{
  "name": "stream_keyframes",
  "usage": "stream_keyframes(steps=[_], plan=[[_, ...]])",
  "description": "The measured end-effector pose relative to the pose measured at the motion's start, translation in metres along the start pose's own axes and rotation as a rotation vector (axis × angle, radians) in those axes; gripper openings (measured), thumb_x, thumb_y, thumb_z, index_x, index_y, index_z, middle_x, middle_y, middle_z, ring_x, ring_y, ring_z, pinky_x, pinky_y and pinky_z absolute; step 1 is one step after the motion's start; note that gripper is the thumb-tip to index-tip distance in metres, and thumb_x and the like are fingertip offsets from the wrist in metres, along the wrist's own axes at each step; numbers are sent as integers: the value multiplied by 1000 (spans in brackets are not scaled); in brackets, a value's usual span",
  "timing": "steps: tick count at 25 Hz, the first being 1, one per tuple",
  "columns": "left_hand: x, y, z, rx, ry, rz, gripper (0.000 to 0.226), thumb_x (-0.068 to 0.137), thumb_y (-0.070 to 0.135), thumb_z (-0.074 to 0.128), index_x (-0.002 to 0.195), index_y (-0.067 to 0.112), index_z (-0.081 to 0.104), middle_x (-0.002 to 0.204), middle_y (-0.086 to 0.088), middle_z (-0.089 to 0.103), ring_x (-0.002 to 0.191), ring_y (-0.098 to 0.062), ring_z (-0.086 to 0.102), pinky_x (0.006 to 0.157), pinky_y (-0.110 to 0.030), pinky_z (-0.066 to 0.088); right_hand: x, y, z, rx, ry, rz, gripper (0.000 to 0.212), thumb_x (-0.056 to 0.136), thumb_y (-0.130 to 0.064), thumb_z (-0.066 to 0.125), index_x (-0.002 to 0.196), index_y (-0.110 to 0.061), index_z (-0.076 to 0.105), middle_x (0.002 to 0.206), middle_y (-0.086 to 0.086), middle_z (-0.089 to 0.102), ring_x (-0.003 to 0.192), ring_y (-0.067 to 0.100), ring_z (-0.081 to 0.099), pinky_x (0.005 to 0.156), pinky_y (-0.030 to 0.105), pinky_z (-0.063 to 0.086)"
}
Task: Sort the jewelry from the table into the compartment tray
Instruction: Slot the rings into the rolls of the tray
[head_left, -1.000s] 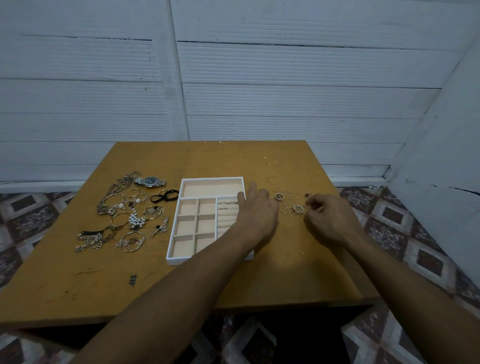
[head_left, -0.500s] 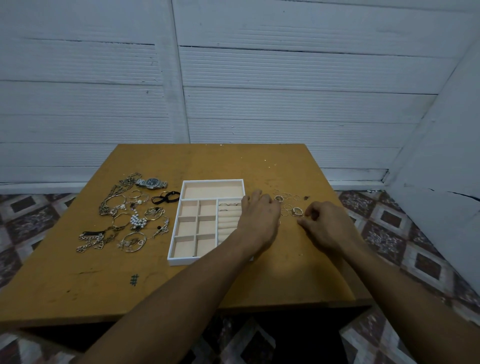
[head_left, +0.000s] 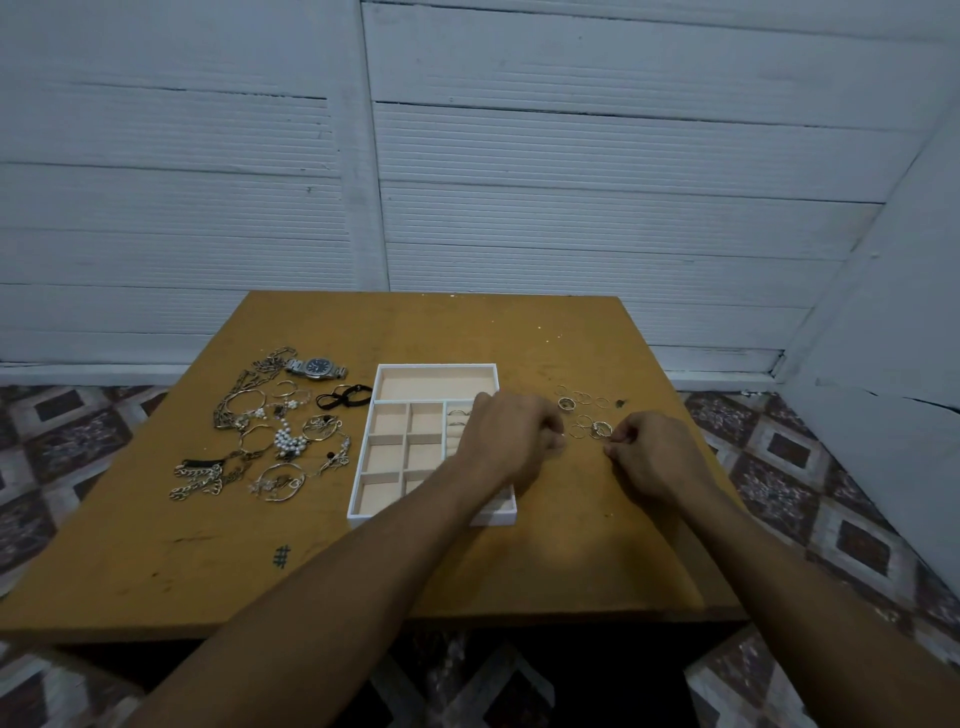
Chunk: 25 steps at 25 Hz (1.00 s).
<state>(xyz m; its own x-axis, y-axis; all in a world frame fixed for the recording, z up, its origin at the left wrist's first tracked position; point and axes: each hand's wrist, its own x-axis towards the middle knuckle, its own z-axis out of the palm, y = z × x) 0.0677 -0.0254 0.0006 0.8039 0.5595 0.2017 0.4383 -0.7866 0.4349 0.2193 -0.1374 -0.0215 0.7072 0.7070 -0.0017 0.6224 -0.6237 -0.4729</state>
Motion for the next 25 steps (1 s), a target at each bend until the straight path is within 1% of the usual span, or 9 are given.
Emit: stream_keyframes(steps=[3,4,5,7,9,13,17,22,25], plan=[[0,-29,-25,-127,56,-123,11,79,32,74,85,23,71,81,5,70,86,-17,64,83,-35,50,-1,4,-3,41,-34,17,7,88,-24,67,88,-18,64,87,0,64,84,17,58,73,36,51],[-2,-40,-32,-143,69,-161,10,79,31,75,82,24,70,77,7,68,82,-15,64,79,-34,51,-1,4,-3,57,-38,23,8,88,-24,67,88,-17,64,87,0,64,83,16,58,73,35,51],[-3,-51,-38,-150,77,-195,9,79,31,76,81,24,70,76,9,67,80,-13,64,77,-32,52,-2,4,-3,67,-36,28,8,87,-24,68,87,-17,63,85,0,63,81,16,58,70,33,49],[-5,-68,-44,-139,88,-237,6,80,28,75,83,25,71,81,7,69,80,-12,64,75,-29,52,-3,3,-3,71,-19,32,9,86,-24,69,85,-18,62,82,-1,63,78,14,57,64,31,46],[-9,-77,-44,-133,105,-246,3,81,25,74,82,25,71,83,6,71,81,-11,63,75,-28,51,-5,2,-3,71,3,31,10,86,-24,69,83,-18,61,82,0,63,78,14,57,64,31,45],[-12,-76,-34,-101,108,-193,2,83,24,70,81,23,72,81,3,71,80,-15,63,75,-36,52,-10,-2,-2,93,25,16,12,87,-21,67,79,-20,59,78,-2,62,74,13,57,65,34,49],[-12,-71,-30,-35,116,-144,9,84,28,71,87,20,74,86,1,70,89,-19,59,78,-38,49,-16,-1,-1,96,69,-54,13,87,-17,65,78,-20,57,72,-5,59,68,12,55,61,34,46],[-15,-69,-27,95,155,-61,15,87,30,68,95,21,76,85,-2,72,89,-20,58,78,-40,49,-19,0,-3,70,107,-132,10,88,-16,66,80,-19,60,74,-6,59,69,8,53,59,29,44],[-18,-71,-27,227,125,31,20,93,29,59,104,25,74,94,2,73,94,-23,56,79,-40,45,-19,1,-3,89,108,-142,8,87,-14,67,82,-19,64,75,-7,59,69,5,52,58,23,42]])
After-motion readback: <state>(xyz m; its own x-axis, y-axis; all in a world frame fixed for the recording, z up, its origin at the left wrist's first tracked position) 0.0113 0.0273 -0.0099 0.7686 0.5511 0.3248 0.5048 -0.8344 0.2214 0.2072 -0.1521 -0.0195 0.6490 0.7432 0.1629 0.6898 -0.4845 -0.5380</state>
